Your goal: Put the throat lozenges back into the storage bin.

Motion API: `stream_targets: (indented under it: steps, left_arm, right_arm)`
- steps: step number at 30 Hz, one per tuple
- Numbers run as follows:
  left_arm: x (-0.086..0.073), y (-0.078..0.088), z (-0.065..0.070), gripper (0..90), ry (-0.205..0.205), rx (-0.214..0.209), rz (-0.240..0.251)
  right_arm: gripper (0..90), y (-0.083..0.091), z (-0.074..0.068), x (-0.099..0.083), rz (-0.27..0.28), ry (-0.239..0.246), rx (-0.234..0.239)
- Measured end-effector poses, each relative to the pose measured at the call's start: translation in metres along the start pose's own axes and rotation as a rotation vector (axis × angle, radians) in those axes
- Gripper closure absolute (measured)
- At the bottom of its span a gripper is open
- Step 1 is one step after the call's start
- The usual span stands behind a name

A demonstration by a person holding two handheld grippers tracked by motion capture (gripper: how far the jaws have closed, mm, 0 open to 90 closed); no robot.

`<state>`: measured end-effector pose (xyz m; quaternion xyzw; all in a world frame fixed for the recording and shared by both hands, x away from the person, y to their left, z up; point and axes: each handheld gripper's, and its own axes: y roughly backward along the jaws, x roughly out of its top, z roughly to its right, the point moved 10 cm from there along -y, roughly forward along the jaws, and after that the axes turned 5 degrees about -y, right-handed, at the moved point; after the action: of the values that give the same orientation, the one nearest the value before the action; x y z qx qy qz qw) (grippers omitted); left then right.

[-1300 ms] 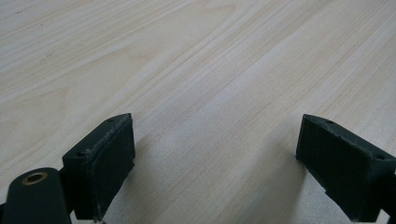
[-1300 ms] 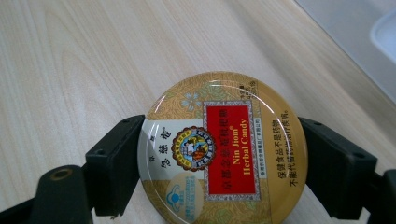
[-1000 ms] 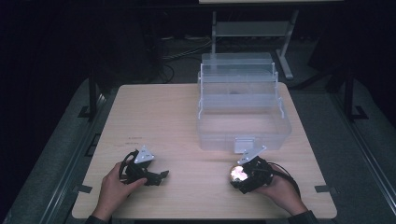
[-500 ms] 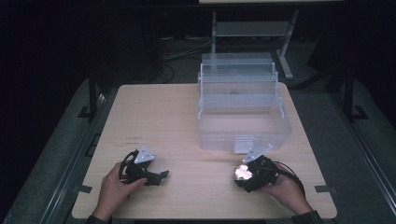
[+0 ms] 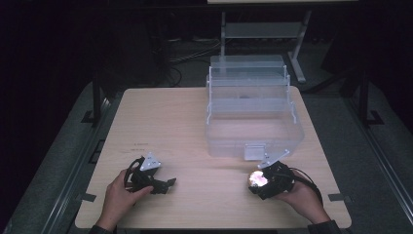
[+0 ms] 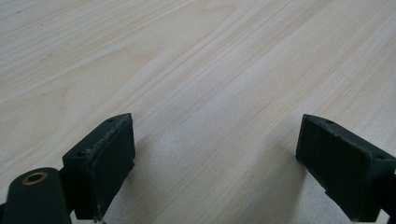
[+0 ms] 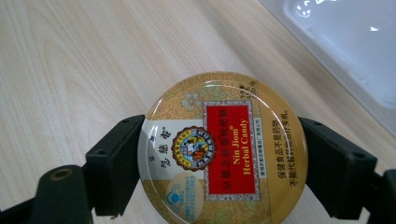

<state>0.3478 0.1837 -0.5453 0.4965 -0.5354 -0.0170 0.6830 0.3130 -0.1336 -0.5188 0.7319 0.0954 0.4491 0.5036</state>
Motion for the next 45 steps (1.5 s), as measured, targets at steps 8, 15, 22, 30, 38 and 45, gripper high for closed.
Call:
stream_targets:
  steps: [8, 15, 22, 30, 38, 45]
  left_arm:
    - [0.0, 0.0, 0.0, 10.9, 0.001, 0.0, 0.001]
    - [0.0, 0.0, 0.0, 11.0, 0.002, 0.0, 0.001]
    - [0.0, 0.0, 0.0, 11.0, 0.003, 0.001, 0.002]
    - [0.0, 0.0, 0.0, 11.0, 0.003, 0.001, 0.002]
    - [0.0, 0.0, 0.0, 11.0, 0.003, 0.001, 0.002]
    - [0.0, 0.0, 0.0, 11.0, 0.002, 0.001, 0.002]
  right_arm:
    - [19.4, 0.006, 0.006, -0.002, 0.008, -0.016, -0.013]
    - [19.4, 0.012, 0.013, -0.004, 0.014, -0.026, -0.026]
    - [19.4, 0.018, 0.02, -0.006, 0.017, -0.037, -0.043]
    - [19.4, 0.025, 0.027, -0.008, 0.025, -0.061, -0.057]
    - [19.4, 0.029, 0.033, -0.011, 0.029, -0.074, -0.066]
    - [19.4, 0.035, 0.039, -0.013, 0.03, -0.095, -0.08]
